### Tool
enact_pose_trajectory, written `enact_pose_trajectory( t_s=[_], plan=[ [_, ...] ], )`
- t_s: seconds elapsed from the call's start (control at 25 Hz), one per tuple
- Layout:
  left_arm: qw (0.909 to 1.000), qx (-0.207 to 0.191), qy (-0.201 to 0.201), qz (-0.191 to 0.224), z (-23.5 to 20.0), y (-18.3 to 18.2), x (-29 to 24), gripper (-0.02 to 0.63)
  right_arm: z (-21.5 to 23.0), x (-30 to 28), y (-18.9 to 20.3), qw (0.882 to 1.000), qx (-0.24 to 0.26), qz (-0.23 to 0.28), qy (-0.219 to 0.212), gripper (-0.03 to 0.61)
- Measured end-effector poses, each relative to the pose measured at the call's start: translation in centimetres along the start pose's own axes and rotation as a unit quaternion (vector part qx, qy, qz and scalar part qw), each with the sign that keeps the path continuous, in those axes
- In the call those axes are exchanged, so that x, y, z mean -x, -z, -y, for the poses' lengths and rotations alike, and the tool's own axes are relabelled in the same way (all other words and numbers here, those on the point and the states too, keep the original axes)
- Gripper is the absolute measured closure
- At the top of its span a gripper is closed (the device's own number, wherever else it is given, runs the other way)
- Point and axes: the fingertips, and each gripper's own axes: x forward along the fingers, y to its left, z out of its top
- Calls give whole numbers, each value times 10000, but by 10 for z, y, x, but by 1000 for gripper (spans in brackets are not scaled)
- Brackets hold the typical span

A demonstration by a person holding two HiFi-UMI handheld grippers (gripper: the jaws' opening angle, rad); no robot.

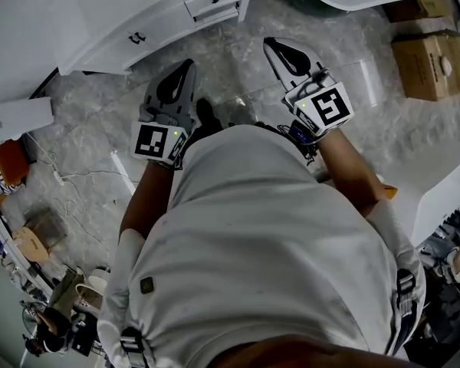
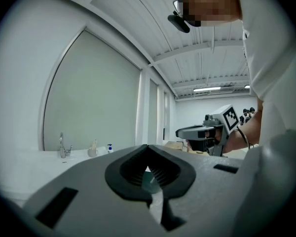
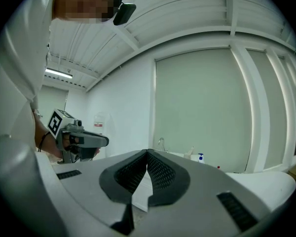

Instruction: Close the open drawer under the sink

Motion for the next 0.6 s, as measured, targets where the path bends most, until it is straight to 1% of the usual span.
enact_pose_trajectory(
  t_s=[0.16,0.32,0.48,0.6],
  plan=[
    [9996,31,-264,79,45,1,-2,604,3,54,10,9999,60,8,-159,554],
    [9989,2,-443,169,95,-1,1,604,4,105,22,9994,126,1,-324,553],
    [9983,26,-560,172,137,3,1,604,4,138,41,9991,-58,-130,-404,554],
    [9980,-13,-615,171,157,2,8,604,-6,150,39,9986,-26,31,-522,554]
  ],
)
